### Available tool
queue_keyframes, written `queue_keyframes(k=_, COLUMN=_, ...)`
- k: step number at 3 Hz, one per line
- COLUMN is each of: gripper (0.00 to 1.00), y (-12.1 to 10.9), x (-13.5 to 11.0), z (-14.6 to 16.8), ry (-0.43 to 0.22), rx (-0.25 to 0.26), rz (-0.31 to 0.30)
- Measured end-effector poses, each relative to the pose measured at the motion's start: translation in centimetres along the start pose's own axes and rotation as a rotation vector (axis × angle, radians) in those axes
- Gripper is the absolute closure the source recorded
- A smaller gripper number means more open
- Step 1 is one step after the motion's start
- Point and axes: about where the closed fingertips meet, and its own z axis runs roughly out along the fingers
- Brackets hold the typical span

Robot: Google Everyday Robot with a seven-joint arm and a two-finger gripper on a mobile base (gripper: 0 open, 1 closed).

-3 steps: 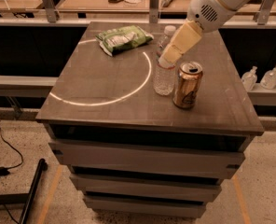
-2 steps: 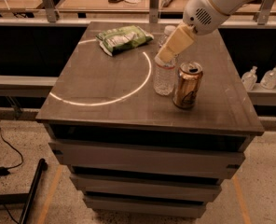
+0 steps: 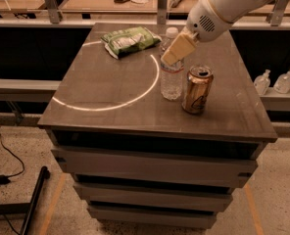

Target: Pick water bottle

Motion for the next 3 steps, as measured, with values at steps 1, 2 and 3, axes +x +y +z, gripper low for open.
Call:
queue_keyframes(k=1, gripper=1.0, y=-0.2, x=0.1, z=-0.2, ry=-0.015, rx=-0.014, rz=0.014)
queue_keyframes(k=2, gripper=1.0, y=0.4, x=-1.7, z=-2.6, ry=-0.088, rx=-0.041, rz=-0.016)
queue_keyframes(k=3, gripper=1.0, y=1.1, x=-3.1, z=-4.2, ry=-0.142, rx=-0.063, rz=-0.046)
